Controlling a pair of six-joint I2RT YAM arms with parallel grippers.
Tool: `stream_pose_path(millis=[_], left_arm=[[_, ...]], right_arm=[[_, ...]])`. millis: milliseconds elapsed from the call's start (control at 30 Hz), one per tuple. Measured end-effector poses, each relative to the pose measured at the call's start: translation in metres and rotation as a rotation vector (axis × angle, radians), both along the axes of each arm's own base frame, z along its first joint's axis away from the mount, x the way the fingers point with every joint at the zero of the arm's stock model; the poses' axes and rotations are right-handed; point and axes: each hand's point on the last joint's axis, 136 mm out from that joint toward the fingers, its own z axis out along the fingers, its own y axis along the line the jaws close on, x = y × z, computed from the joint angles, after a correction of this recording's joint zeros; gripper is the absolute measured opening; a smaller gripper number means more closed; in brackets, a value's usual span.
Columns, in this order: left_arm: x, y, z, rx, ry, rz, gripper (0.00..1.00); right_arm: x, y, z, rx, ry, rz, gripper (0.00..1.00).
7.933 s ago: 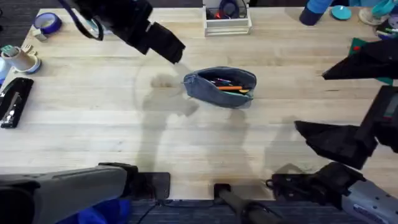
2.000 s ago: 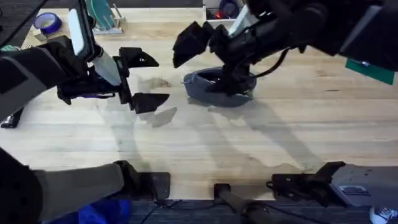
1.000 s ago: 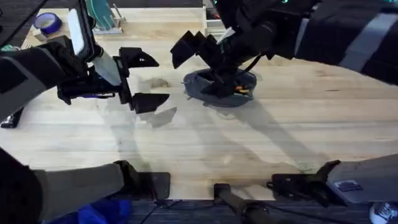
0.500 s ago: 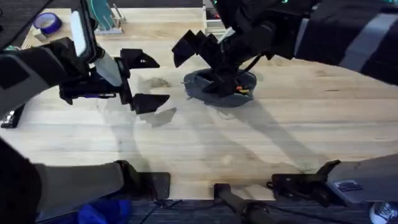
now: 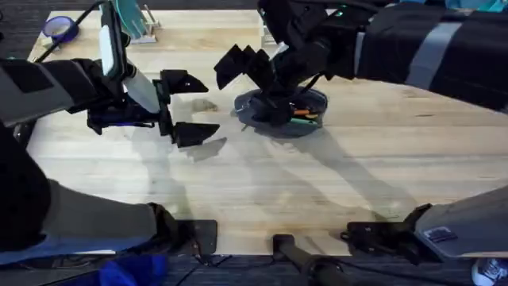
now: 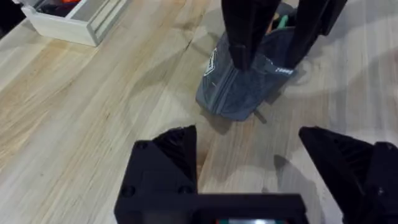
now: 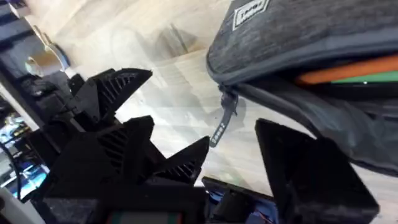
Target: Unzip the bag, pick up the pens from the table one at a time and place them inside, then zip the bag closed.
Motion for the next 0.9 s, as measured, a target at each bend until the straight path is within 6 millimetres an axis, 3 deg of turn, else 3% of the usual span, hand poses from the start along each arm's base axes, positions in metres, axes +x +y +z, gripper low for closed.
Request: stream_pose_path(millis=[300, 667, 900], left_arm=[[0.0, 0.0, 0.001, -0.004, -0.006, -0.001, 0.993], [0.0, 0.0, 0.001, -0.004, -0.007, -0.001, 0.993], [0.0, 0.0, 0.001, -0.004, -0.007, -0.001, 0.993]], right_arm=[[0.002, -0.001, 0.0, -0.005, -0.005, -0.01, 0.898], [0.008, -0.003, -0.002, -0.037, -0.046, -0.034, 0.927], [0.007, 0.007, -0.001, -0.081, -0.128, -0.039, 0.948]])
